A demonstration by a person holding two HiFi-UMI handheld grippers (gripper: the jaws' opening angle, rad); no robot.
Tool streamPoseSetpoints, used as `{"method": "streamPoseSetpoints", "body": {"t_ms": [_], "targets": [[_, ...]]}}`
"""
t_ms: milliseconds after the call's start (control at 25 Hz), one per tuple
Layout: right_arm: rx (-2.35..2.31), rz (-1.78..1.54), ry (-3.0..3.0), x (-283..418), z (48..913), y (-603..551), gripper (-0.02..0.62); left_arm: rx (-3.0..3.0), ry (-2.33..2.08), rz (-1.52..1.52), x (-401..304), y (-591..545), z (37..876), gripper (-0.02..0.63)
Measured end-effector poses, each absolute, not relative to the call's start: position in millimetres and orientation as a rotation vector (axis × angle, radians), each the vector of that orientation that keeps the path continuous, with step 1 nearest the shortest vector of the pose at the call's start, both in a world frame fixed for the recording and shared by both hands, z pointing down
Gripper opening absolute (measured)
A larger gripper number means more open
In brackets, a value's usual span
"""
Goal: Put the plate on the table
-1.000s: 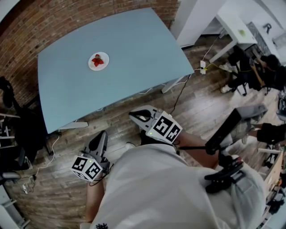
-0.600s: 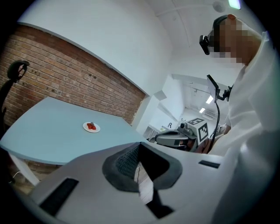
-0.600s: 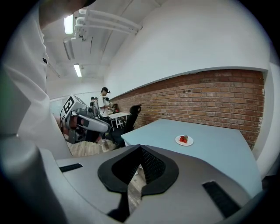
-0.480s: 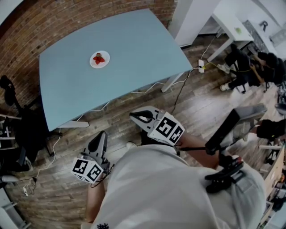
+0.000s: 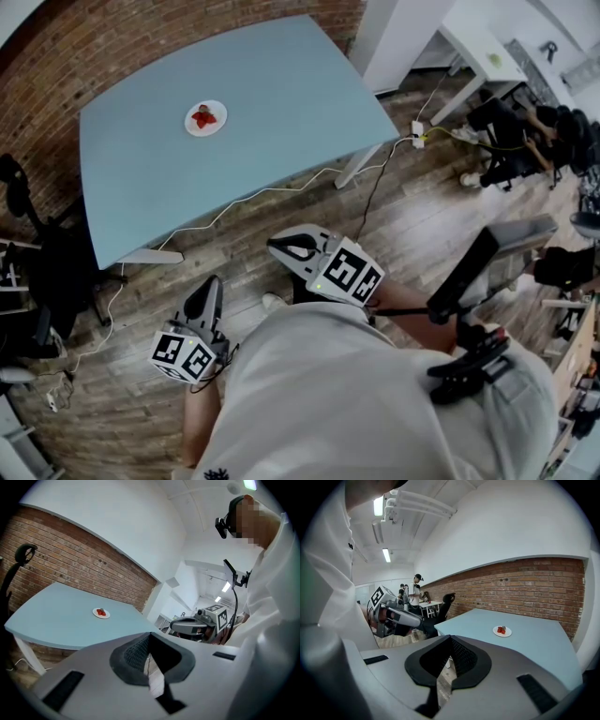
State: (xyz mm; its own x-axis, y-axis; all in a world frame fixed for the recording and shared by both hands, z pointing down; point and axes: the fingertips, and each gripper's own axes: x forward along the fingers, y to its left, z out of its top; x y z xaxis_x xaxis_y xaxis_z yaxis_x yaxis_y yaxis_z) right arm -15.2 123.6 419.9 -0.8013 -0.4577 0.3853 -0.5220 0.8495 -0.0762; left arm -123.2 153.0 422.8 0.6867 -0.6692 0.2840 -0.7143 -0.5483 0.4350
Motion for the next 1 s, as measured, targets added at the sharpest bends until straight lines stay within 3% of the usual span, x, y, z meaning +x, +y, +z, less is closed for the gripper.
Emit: {"method": "streamPoseSetpoints", "body": {"t_ms": [1000], "targets": [[0.694,0.223,-2.664,-31,424,136,0.006,2.352,-1.067,0.123,-134,165,434,0.0]]}}
